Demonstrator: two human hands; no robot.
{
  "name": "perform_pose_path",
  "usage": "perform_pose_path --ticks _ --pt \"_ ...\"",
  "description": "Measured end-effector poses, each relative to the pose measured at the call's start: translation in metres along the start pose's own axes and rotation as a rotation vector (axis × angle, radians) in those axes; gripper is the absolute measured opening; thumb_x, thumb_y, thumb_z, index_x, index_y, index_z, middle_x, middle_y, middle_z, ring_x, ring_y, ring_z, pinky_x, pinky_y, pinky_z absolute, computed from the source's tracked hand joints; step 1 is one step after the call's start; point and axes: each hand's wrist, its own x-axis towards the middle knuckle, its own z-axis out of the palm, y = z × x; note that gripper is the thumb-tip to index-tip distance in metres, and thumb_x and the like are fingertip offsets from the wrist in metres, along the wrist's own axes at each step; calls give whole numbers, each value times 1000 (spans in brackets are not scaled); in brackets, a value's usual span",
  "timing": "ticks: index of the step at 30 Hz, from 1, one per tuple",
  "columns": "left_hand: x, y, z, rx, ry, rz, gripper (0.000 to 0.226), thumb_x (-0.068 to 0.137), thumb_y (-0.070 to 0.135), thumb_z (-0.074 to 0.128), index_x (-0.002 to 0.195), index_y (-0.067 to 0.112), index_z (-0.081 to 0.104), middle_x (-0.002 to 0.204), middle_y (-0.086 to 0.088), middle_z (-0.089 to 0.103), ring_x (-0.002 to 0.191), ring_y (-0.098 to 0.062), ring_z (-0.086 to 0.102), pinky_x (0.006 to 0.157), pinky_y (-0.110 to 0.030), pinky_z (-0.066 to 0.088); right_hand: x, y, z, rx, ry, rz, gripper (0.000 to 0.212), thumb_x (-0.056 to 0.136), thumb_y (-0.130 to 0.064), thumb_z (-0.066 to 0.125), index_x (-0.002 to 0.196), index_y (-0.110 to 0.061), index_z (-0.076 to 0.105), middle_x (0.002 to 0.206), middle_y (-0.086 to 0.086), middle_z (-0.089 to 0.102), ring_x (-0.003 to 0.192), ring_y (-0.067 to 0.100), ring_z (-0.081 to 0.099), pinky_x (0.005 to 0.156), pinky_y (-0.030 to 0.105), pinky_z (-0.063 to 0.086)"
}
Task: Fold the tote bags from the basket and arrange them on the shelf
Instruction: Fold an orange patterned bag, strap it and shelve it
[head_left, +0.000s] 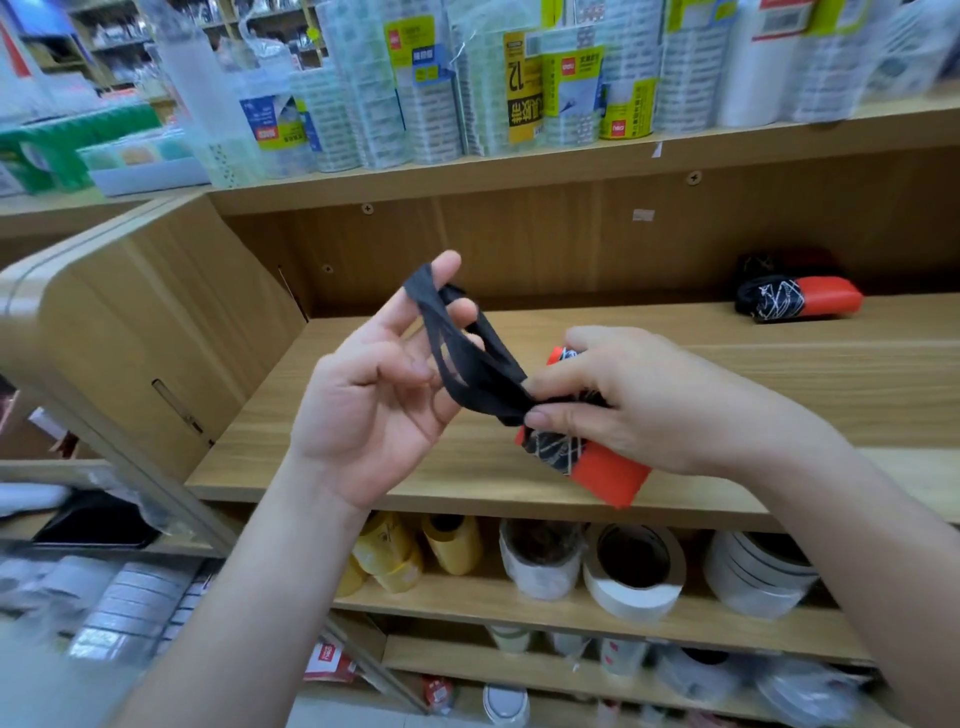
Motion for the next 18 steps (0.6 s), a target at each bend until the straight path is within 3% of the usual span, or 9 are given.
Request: perform_pose_path --ticks 3,5,6,9,11,13,15,16,18 --pt "-5 4 -13 245 259 -69 62 65 -7 55 125 9 60 109 -10 65 101 -27 67 69 -29 57 -2 11 -2 126 -79 -26 22 94 -43 55 74 -47 63 82 -10 51 78 2 52 69 20 38" --pt "-6 12 -23 546 384 -82 62 64 -11 66 121 13 59 118 -7 62 116 -31 61 77 -34 57 -4 16 -5 191 -145 -26 30 94 -41 58 67 -52 63 78 -12 52 77 0 54 66 16 36" --pt "-7 17 -25 760 384 -42 69 64 -13 70 124 19 55 126 -3 59 124 -25 57 88 -36 55 -4 17 -7 222 -170 -39 27 95 -39 58 71 -50 66 78 -11 54 77 3 55 66 17 38" --pt "-4 33 -9 1458 9 160 96 69 -2 82 145 35 36 151 14 34 142 0 27 116 -32 27 -5 20 -15 257 -241 -95 22 96 -35 58 81 -28 72 74 -14 57 75 10 56 70 21 44" --pt "5 37 6 1776 -262 262 78 69 18 87 136 34 51 150 13 35 142 -4 25 117 -30 25 -4 20 -19 318 -293 -112 19 95 -33 59 87 -27 75 72 -19 55 73 5 55 69 15 41" --pt "13 40 14 1732 -385 174 32 70 36 83 100 32 72 128 9 59 125 -13 51 107 -40 40 -5 22 -22 392 -330 -108 16 93 -32 60 91 -37 74 73 -23 57 72 0 54 69 13 39" --pt "16 44 13 1357 -417 0 13 75 37 78 80 26 74 95 -5 72 93 -28 67 95 -54 48 -8 28 -20 479 -331 -90 19 93 -28 60 89 -43 72 75 -25 62 73 -4 57 71 13 41" --pt "16 46 11 1129 -411 -20 14 77 35 78 77 22 73 82 -8 72 81 -31 67 90 -51 52 -10 31 -18 559 -317 -59 19 92 -25 60 92 -39 73 80 -23 67 77 -3 61 73 12 43" --pt "14 42 7 704 -402 -2 20 81 32 76 79 13 71 60 0 63 61 -19 63 77 -34 56 -14 39 -11 732 -268 22 21 90 -21 60 105 -27 73 97 -11 74 90 5 68 79 18 50"
